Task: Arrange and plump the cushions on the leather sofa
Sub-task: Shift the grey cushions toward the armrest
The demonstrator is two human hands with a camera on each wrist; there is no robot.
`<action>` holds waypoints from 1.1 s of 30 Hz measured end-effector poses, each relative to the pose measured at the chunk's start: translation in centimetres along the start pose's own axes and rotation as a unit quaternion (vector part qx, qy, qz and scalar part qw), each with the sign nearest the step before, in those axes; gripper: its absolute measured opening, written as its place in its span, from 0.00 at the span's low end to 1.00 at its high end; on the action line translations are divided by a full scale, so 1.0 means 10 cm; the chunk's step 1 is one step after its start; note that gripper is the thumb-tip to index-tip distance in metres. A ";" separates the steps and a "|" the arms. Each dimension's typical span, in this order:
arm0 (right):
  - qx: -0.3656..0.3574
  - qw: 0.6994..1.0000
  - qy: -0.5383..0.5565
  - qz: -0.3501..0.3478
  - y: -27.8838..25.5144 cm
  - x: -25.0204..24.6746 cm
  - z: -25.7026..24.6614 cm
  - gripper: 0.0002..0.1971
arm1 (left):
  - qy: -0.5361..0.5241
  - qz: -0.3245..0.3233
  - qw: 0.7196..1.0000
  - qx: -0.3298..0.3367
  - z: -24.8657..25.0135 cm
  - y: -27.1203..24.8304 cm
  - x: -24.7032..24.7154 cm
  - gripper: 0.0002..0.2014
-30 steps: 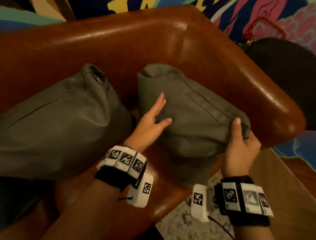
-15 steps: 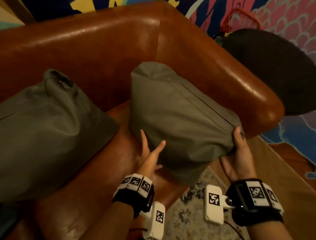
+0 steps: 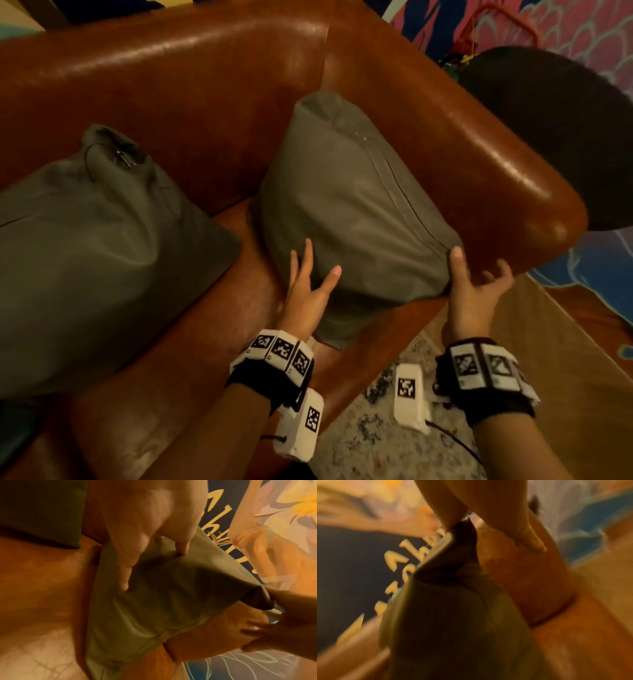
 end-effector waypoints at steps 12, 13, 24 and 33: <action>-0.241 0.934 -0.258 -0.049 0.01 0.06 -0.37 0.30 | -0.017 -0.021 0.999 -0.022 0.08 -0.03 0.19 0.45; -0.233 0.934 -0.266 -0.055 0.03 0.03 -0.38 0.29 | -0.022 -0.045 0.998 -0.027 0.05 -0.04 0.22 0.45; -0.424 0.827 -0.273 -0.249 -1.02 1.08 -0.76 0.20 | -0.072 0.226 0.968 -0.078 -0.49 -0.77 -1.47 0.02; -0.057 0.816 -0.148 -0.556 -1.74 2.98 -0.07 0.39 | -0.114 0.485 0.867 -0.019 -1.15 -1.84 -3.18 0.71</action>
Point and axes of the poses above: each hand's wrist, its own y-axis towards the middle knuckle, its own x-axis out of the palm, z = x × y, the point moved 3 cm from there along y, towards the middle knuckle, and after that the axes turned 3 degrees about -z, right-handed, at the moved point
